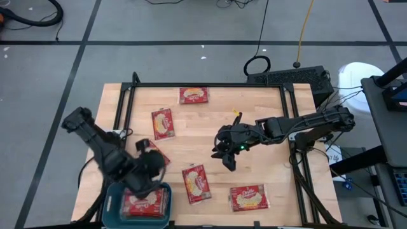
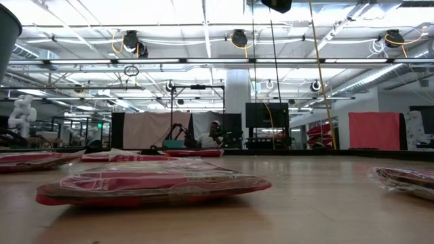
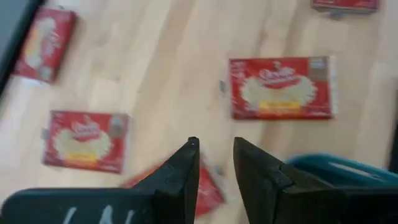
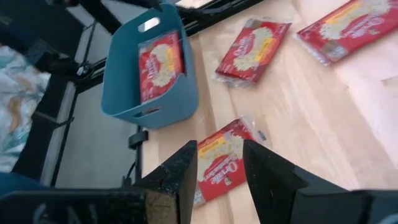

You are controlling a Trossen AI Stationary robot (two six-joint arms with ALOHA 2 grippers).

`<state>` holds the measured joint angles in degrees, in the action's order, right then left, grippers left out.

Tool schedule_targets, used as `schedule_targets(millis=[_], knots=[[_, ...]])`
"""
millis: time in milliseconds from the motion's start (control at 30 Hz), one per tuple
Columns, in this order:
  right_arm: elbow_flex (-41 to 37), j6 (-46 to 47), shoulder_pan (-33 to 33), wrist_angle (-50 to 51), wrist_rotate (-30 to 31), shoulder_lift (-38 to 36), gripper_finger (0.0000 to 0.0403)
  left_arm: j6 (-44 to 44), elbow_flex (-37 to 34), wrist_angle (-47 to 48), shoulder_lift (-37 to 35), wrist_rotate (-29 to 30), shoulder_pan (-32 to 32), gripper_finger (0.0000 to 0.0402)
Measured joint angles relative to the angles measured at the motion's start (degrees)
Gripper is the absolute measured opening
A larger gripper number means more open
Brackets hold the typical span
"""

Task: Sort popcorn bags into baskets
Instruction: Put the popcorn sachet into the bin

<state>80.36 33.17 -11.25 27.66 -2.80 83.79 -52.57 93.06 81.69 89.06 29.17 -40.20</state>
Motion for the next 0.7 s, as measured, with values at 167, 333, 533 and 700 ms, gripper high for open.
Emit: schedule_targets(millis=[167, 333, 533, 700], knots=[[0.0, 0.2, 0.7, 0.0, 2.8, 0.0, 0.0121, 5.9, 0.0, -0.5, 0.1, 2.5, 5.9, 0.0102], [0.0, 0.2, 2.8, -1.1, 4.4, 0.0, 0.0121, 12.2, -1.6, -6.7, -0.2, 4.3, 12.6, 0.0101], [0.0, -0.8, 5.8, -4.1, 4.4, 0.0, 0.0121, 19.2, -9.4, -24.3, -4.9, 0.4, 19.4, 0.0101], [0.0, -4.3, 9.1, -4.2, 6.3, 0.0, 0.0121, 21.2, -18.6, -36.3, -11.7, -1.1, 25.1, 0.0101]])
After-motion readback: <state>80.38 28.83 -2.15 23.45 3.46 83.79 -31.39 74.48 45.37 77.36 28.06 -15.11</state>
